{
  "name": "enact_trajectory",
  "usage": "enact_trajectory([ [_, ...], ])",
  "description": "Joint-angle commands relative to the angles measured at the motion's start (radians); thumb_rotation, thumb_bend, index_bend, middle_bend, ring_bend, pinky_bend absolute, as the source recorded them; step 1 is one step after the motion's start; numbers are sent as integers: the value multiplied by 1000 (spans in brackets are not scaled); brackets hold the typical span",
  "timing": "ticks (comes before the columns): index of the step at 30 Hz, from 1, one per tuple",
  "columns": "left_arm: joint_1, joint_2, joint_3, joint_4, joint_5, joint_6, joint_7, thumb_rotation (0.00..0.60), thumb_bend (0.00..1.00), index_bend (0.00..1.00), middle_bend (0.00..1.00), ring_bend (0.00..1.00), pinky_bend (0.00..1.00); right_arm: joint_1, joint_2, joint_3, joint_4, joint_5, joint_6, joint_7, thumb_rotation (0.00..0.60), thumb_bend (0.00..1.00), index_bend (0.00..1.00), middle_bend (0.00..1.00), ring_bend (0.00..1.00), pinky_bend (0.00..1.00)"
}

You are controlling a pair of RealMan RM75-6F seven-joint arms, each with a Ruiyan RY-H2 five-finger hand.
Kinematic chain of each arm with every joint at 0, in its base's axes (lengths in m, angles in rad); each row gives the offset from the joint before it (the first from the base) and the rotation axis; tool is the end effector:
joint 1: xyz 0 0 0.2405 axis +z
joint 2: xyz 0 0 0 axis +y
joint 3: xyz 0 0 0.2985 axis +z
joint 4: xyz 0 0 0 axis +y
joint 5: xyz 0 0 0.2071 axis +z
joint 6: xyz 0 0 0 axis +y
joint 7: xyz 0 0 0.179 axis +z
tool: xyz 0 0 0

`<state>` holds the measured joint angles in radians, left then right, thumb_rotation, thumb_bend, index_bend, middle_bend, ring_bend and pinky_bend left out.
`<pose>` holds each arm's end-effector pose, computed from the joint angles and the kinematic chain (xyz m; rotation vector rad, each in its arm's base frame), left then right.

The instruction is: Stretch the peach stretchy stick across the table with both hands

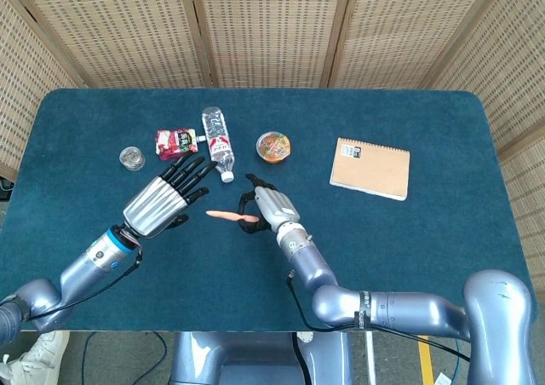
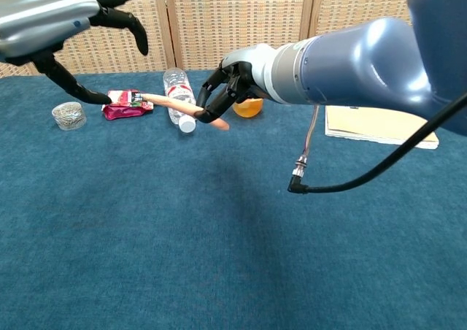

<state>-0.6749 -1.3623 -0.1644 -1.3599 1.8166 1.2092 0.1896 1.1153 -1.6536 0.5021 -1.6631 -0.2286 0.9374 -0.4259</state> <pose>-0.1520 0.3841 0.0683 -2.0053 -0.1438 -1.1467 -0.0037 -0.4279 -0.0613 1.6235 -1.7366 1.0587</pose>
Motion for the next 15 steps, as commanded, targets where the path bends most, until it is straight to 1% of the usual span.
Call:
enact_trajectory([
  [1,-12,-27,13,27,1,1,-10,600,33,388,0,0,0,0,5,-5,5,-3,-1,9,600,603,658,63,0,0],
  [9,-48,-147,24,119,-8,10,-52,600,144,440,0,0,0,-2,17,-20,-1,-7,-2,33,600,608,660,63,0,0],
  [12,-60,-185,21,151,-15,17,-56,600,172,449,0,0,0,0,19,-25,-2,-7,-3,39,600,609,660,64,0,0],
  [15,-75,-217,19,179,-28,15,-50,600,180,452,0,0,0,3,21,-31,-6,-10,-3,48,600,609,661,65,0,0],
])
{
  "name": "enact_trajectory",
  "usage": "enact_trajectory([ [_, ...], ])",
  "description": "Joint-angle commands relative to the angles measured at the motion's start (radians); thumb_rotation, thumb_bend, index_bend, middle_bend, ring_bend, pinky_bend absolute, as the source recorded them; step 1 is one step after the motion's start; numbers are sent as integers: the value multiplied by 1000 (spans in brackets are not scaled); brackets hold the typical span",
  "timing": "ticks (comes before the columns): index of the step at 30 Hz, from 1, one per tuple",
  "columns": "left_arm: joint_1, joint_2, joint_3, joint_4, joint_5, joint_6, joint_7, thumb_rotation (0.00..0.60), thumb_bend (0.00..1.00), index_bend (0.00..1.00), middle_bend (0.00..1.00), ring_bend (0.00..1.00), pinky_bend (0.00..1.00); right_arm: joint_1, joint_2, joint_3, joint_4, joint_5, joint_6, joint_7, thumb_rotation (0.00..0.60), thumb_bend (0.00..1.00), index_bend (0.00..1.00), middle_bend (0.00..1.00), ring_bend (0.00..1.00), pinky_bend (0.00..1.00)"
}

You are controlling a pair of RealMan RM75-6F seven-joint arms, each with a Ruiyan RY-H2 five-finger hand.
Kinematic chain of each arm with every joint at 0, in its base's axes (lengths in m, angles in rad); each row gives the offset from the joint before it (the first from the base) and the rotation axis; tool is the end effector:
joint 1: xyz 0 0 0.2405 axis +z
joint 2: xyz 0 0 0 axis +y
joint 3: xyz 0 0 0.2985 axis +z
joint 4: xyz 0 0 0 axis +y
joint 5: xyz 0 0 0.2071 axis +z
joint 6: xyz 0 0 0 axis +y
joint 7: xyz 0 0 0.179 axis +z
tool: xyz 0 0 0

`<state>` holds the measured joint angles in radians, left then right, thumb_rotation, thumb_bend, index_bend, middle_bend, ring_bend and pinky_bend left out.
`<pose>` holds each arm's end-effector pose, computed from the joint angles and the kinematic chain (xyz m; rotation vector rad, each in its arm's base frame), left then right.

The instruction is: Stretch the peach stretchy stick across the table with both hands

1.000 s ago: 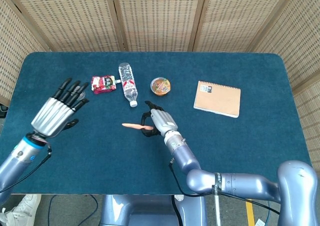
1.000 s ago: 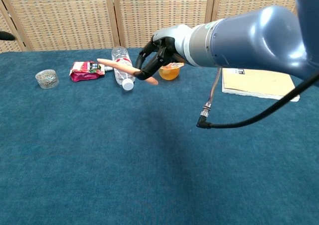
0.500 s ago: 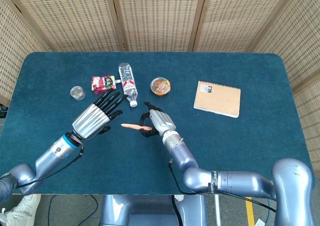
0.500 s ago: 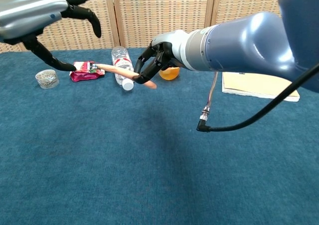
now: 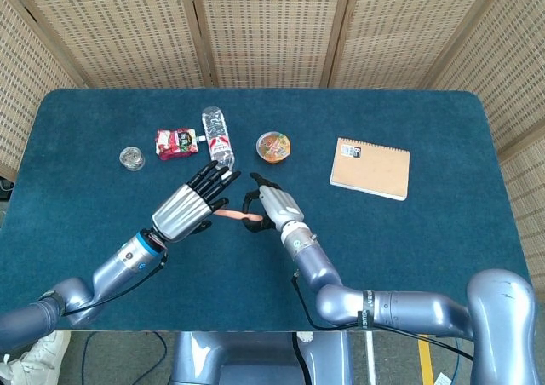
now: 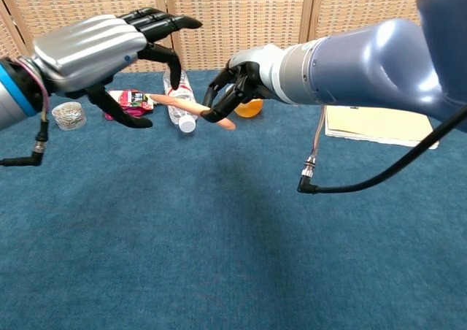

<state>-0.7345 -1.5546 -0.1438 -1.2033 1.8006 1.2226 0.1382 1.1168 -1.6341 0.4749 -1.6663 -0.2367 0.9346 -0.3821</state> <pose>-0.1353 0.3916 0.0085 -2.0248 -0.2057 -1.2310 -0.0103 -0.4287 -0.0587 1.6117 -1.7471 1.0576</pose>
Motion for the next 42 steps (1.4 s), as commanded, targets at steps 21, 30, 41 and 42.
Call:
enact_trajectory([
  [21,-54,-111,16,78,-38,44,22,600,239,535,0,0,0,-5,50,-31,-28,-12,-4,51,600,620,665,70,0,0],
  [30,-75,-139,5,88,-52,52,37,600,242,535,0,0,0,-8,65,-39,-36,-20,-10,69,600,621,667,71,0,0],
  [41,-94,-174,14,108,-68,42,50,600,284,540,0,0,0,-13,86,-55,-45,-31,-8,82,600,622,668,73,0,0],
  [42,-95,-178,14,111,-69,44,48,600,284,540,0,0,0,-14,88,-56,-45,-32,-10,86,600,622,668,73,0,0],
])
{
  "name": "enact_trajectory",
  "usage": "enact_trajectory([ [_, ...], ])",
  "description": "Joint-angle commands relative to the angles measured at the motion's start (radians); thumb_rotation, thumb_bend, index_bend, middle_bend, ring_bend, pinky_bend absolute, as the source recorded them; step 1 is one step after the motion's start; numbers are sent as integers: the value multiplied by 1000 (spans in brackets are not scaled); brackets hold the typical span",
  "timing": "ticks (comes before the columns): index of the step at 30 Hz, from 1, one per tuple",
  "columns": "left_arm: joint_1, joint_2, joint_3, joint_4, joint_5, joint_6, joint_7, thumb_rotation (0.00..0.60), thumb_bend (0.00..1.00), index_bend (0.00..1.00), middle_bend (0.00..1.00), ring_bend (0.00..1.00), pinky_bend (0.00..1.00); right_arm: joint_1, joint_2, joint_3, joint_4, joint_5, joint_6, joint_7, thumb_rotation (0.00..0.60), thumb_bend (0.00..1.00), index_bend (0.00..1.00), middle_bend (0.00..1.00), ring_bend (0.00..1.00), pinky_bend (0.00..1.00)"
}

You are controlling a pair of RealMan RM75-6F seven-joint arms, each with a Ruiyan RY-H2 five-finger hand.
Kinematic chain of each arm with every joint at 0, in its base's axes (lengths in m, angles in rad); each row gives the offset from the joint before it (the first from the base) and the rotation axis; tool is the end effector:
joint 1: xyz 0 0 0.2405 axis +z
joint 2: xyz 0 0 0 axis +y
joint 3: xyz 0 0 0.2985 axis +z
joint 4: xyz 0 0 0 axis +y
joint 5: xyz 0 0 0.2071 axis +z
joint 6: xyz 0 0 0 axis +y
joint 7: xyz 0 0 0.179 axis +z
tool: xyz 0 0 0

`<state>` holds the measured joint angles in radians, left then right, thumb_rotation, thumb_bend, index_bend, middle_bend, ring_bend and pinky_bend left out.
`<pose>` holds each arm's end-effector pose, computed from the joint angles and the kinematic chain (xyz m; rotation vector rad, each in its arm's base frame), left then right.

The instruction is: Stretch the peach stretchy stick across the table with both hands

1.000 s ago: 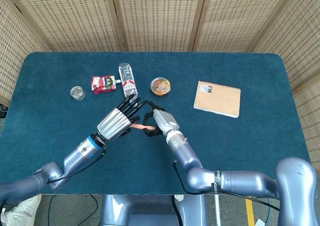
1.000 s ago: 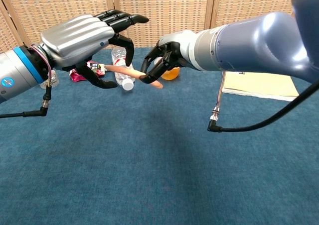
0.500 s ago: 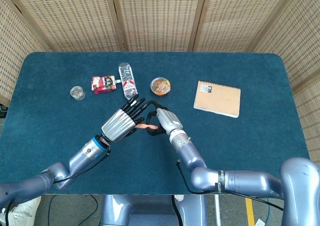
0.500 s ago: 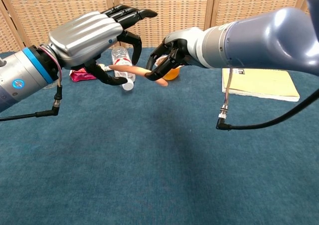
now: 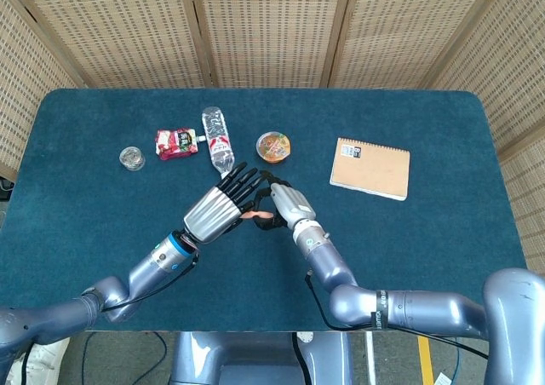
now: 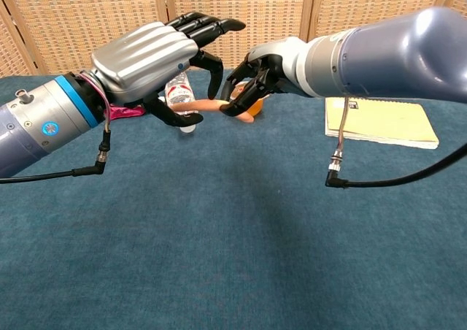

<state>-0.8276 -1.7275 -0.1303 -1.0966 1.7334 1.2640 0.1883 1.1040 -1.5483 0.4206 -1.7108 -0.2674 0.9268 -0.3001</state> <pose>-0.0931 0.3951 -0.0392 -1.9942 -0.1822 -1.3162 -0.0275 -0.4314 -0.0371 1.5972 -1.7390 1.0634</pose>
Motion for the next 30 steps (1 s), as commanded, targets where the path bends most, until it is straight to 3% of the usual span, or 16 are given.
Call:
enact_trajectory([
  [1,-3,-7,1,8,-3,6,-3,600,284,540,0,0,0,-1,4,-2,-2,-2,-3,5,600,621,668,73,0,0],
  [30,-21,-39,8,30,-26,36,-6,600,354,598,0,0,0,5,19,-26,-9,-11,-8,34,600,623,670,74,0,0],
])
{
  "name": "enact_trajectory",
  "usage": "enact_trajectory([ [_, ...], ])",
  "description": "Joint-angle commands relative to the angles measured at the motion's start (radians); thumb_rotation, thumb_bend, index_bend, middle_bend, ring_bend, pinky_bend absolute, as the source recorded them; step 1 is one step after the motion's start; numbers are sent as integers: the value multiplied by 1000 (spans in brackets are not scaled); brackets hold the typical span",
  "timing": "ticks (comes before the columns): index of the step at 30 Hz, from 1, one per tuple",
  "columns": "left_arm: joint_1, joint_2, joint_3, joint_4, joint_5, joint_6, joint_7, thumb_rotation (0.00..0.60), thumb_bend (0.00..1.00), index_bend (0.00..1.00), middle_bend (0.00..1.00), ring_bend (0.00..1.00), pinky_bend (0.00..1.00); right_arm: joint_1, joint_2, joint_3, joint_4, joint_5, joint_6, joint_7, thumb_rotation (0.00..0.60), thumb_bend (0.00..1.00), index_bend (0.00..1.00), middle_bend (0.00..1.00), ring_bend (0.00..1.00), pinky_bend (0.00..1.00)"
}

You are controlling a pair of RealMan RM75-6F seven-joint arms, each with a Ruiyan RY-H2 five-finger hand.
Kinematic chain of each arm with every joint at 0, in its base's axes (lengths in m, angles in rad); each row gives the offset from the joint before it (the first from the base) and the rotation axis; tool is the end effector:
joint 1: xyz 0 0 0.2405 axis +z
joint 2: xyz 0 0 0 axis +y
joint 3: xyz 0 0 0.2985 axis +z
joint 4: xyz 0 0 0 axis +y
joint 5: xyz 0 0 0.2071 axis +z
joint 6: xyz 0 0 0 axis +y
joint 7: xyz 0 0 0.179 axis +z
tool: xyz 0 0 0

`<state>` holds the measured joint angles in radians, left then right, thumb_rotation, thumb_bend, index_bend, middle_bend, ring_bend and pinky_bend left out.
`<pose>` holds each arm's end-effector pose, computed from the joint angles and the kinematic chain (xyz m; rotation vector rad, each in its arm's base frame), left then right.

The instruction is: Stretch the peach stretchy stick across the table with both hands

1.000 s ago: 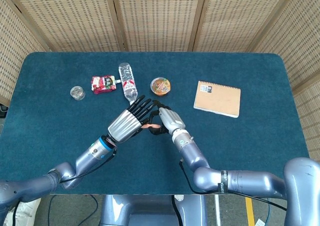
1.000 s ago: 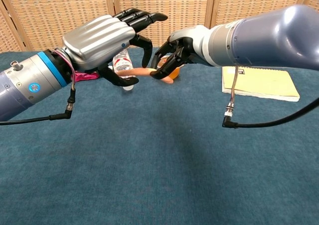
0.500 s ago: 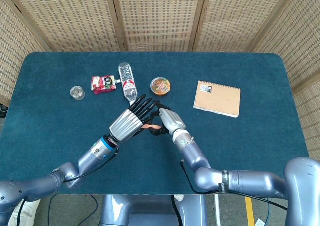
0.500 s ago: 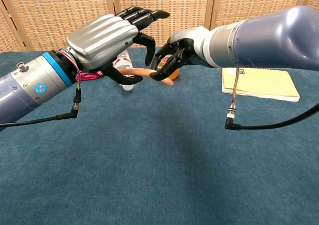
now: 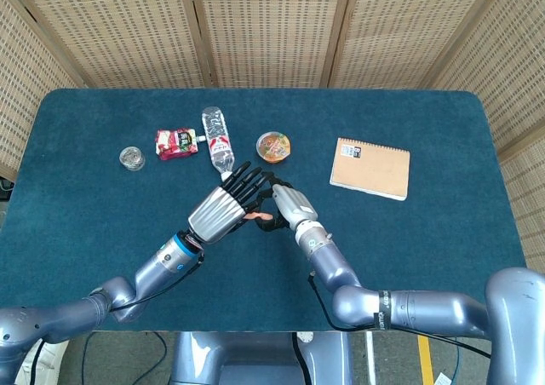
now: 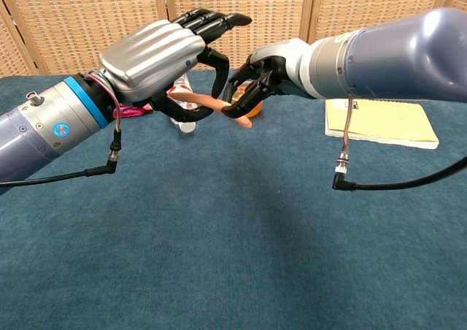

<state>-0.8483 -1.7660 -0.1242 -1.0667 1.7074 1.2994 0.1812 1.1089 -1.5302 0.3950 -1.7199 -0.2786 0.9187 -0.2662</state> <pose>-0.0841 0.3957 -0.0450 -1.9641 -0.1931 -1.3582 -0.0307 -0.4298 -0.0354 1.6056 -1.7456 1.0590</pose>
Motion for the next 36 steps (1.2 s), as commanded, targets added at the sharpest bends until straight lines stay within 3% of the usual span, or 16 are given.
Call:
enact_trajectory([
  [1,-1,-1,2,0,0,0,1,600,355,600,0,0,0,0,1,-1,0,0,0,1,600,623,670,74,0,0],
  [6,-3,-5,0,0,-6,1,0,600,371,637,0,0,0,1,2,-4,0,-2,-1,5,600,623,671,74,0,0],
  [21,-8,-12,2,-5,-13,1,-8,600,597,773,0,0,0,-3,11,-12,0,-5,-4,12,600,625,673,75,0,0],
  [36,7,30,-11,-26,-26,33,-24,600,614,805,0,0,0,-34,29,-28,15,-22,-7,41,600,627,675,80,0,0],
])
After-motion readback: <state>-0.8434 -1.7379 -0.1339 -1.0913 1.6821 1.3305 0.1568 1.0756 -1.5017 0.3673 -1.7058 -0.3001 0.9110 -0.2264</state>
